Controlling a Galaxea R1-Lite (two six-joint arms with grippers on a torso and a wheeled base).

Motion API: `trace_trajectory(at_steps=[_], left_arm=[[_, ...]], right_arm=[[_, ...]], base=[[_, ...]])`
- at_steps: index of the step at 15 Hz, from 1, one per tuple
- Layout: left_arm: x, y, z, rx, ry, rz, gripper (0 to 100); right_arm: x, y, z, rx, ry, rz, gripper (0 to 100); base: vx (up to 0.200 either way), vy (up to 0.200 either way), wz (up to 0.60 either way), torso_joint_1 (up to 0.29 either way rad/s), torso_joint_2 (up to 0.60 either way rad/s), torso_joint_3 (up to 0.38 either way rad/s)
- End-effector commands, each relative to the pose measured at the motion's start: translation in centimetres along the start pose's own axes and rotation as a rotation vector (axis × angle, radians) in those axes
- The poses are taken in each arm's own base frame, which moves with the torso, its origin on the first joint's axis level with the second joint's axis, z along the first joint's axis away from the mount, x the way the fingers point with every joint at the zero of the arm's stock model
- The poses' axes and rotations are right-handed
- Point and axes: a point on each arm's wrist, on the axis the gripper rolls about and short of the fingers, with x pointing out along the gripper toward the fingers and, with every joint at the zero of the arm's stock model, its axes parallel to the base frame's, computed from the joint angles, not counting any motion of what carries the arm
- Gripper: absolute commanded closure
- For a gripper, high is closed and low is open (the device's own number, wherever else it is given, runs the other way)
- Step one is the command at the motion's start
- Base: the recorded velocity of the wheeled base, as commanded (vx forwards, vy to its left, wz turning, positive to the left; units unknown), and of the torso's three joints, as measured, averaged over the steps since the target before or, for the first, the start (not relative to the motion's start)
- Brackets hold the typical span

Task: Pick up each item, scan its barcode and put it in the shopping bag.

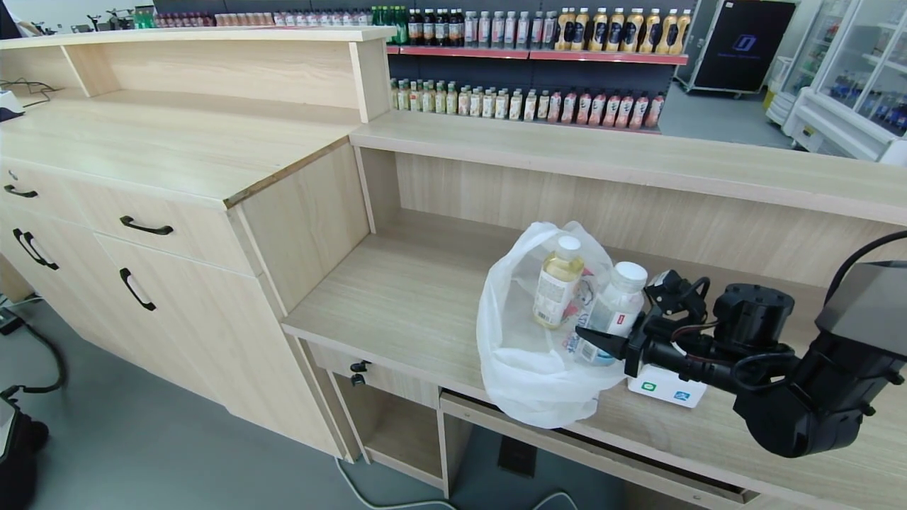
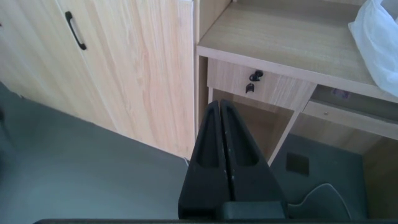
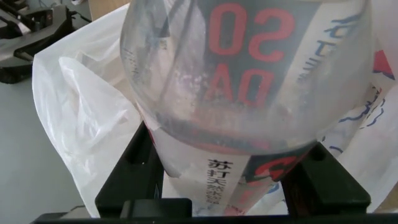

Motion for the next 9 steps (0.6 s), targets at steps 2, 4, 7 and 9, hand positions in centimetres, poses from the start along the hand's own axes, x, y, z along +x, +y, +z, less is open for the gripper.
trace_trajectory(at_steps=[2, 4, 7, 9], left_arm=[[0.0, 0.0, 0.0, 0.000, 0.000, 0.000, 100], [0.0, 0.0, 0.0, 0.000, 0.000, 0.000, 100], [0.0, 0.0, 0.0, 0.000, 0.000, 0.000, 100], [0.0, 0.0, 0.0, 0.000, 0.000, 0.000, 100]], right_arm=[[-0.1, 0.1, 0.1, -0.001, -0.001, 0.002, 0], [-0.2, 0.1, 0.7, -0.012, -0.014, 0.001, 0], [-0.5, 0.1, 2.1, -0.022, -0.044, -0.005, 0], [-1.0, 0.3, 3.9, -0.026, -0.076, -0.008, 0]], base=[[0.000, 0.000, 0.00, 0.000, 0.00, 0.000], [0.000, 0.000, 0.00, 0.000, 0.00, 0.000], [0.000, 0.000, 0.00, 0.000, 0.00, 0.000], [0.000, 0.000, 0.00, 0.000, 0.00, 0.000]])
